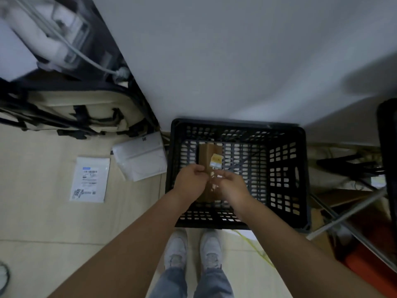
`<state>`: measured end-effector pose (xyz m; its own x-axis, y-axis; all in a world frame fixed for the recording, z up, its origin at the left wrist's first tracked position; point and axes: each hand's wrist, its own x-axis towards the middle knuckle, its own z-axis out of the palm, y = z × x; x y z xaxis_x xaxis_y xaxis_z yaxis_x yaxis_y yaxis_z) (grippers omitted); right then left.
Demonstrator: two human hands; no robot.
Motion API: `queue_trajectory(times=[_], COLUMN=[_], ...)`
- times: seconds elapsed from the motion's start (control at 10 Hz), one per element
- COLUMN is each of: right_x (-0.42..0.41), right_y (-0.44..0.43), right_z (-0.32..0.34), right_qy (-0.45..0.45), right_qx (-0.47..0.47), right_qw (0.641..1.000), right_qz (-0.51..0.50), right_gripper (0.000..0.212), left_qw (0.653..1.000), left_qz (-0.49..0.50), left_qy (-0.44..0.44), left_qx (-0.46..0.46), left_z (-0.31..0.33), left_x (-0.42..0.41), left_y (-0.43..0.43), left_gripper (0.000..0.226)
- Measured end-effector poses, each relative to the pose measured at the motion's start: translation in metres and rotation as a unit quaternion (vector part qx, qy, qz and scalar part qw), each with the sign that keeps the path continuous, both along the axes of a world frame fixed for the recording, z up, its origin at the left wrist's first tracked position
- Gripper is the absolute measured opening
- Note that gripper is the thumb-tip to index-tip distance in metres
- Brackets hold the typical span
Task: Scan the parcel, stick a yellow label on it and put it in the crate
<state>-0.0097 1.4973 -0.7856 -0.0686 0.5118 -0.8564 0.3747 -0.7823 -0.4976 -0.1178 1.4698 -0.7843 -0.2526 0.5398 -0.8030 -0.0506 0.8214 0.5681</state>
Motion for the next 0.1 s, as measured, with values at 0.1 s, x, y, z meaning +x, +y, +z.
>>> queue_trajectory(times=[0.1], right_x=[0.0051], right_y=[0.0027], right_z=[0.0302], right_qy=[-0.004], right_qx=[0.015], right_qw=[1.0], right_qz=[-0.001], right_gripper=[0.017], left_qw=[1.0], left_qz=[0.019], left_qy=[0.005], left_qx=[0.015], left_z=[0.0269], left_x=[-0.0048], left_y=[-0.0056], left_gripper=[0.016])
